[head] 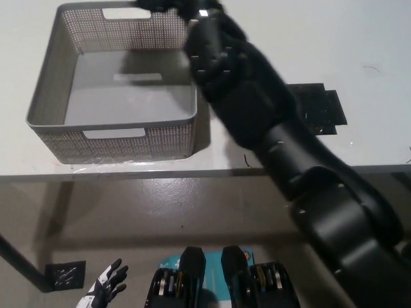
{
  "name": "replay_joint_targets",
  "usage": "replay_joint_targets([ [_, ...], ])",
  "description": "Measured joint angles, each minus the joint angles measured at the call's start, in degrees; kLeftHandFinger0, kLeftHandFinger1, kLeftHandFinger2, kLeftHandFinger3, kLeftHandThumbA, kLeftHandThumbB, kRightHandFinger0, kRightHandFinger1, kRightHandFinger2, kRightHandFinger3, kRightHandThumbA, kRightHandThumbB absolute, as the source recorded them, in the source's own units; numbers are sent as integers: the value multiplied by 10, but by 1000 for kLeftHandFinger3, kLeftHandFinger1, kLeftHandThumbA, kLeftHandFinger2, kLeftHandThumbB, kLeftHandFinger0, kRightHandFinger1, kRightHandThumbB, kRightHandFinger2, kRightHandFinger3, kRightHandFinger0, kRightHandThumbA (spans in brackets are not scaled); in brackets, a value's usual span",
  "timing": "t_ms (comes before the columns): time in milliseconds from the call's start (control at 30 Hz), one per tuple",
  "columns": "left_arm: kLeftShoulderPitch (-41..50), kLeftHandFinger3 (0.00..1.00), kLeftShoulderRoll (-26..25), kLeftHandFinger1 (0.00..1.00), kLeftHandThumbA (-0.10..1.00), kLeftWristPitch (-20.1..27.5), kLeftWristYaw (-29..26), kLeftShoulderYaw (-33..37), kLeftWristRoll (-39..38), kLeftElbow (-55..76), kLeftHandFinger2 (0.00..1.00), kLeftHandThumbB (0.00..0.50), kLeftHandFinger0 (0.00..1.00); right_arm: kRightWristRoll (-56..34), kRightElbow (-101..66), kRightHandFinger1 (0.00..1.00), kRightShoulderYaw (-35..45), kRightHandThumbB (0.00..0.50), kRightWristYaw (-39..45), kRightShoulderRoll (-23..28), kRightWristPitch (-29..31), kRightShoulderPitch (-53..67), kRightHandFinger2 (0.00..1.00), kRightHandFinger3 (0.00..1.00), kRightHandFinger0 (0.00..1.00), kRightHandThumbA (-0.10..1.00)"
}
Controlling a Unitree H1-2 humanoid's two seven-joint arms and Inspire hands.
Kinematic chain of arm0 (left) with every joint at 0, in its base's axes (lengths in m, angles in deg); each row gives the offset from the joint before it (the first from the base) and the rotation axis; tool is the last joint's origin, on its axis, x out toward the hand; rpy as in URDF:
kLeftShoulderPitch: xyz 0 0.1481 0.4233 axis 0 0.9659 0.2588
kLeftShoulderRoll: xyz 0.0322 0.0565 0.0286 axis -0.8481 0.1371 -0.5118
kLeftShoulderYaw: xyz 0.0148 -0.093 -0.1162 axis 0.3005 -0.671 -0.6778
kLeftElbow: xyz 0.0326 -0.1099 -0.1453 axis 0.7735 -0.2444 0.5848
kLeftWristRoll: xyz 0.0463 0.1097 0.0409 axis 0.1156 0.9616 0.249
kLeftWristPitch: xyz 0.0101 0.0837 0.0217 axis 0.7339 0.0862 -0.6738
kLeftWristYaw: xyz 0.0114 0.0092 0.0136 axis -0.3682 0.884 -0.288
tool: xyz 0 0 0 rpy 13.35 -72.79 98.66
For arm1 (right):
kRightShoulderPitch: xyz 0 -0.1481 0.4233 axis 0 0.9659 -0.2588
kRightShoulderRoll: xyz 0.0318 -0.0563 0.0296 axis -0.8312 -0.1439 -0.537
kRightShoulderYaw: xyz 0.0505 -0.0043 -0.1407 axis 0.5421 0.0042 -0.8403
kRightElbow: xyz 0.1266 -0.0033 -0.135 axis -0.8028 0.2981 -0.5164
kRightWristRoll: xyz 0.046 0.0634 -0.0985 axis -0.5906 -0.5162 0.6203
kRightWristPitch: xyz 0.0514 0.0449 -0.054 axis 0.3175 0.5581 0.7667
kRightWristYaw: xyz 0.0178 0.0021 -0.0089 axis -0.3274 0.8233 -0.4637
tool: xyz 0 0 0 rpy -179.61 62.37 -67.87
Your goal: Use the right hand to pick up a umbrella on the right side and place it into a container on the lft side
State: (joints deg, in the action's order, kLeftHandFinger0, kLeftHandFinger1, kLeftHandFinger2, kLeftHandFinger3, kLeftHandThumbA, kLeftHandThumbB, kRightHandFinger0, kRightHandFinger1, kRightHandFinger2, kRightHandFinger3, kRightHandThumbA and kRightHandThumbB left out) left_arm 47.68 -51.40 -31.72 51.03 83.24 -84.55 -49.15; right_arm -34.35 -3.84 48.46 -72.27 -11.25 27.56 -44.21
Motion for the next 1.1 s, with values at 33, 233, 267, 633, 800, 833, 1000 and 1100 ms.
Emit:
replay_joint_targets([
  [33, 1, 1000, 0, 1000, 1000, 0, 0, 0, 0, 0, 1000, 42, 1000, 0, 13, 122, -1, 212, -2, -7, 0, -4, 598, 600, 0, -100],
  [233, 6, 1000, 0, 1000, 1000, 0, 0, 2, 1, 5, 1000, 73, 1000, 0, 124, 56, -11, 228, -14, -48, 5, -12, 473, 493, 0, -100],
  [267, 7, 1000, 0, 1000, 1000, 0, 0, 2, 1, 7, 1000, 87, 1000, 0, 141, 90, -13, 315, -16, -51, 6, -11, 416, 430, 9, -100],
  [633, -11, 1000, 0, 1000, 1000, -4, 1, 13, 12, 24, 1000, 45, 1000, 3, 234, 1000, -37, 479, 11, -43, 10, 4, 1000, 1000, 1000, 707],
  [800, -20, 1000, -5, 1000, 1000, -8, 7, 27, 17, 31, 1000, 52, 1000, -1, 234, 1000, -40, 481, 49, -29, 5, 10, 1000, 1000, 1000, 911],
  [833, -22, 1000, -6, 1000, 1000, -10, 8, 31, 19, 31, 1000, 43, 1000, -1, 234, 1000, -41, 495, 57, -25, 3, 11, 1000, 1000, 1000, 957],
  [1000, -25, 1000, -10, 1000, 1000, -14, 9, 38, 27, 31, 1000, 60, 1000, 0, 217, 1000, -52, 500, 79, -1, -2, 22, 1000, 1000, 1000, 1000],
  [1100, -25, 1000, -12, 1000, 1000, -16, 9, 39, 31, 30, 1000, 61, 1000, 0, 188, 1000, -52, 463, 92, 15, -4, 28, 1000, 1000, 1000, 1000],
])
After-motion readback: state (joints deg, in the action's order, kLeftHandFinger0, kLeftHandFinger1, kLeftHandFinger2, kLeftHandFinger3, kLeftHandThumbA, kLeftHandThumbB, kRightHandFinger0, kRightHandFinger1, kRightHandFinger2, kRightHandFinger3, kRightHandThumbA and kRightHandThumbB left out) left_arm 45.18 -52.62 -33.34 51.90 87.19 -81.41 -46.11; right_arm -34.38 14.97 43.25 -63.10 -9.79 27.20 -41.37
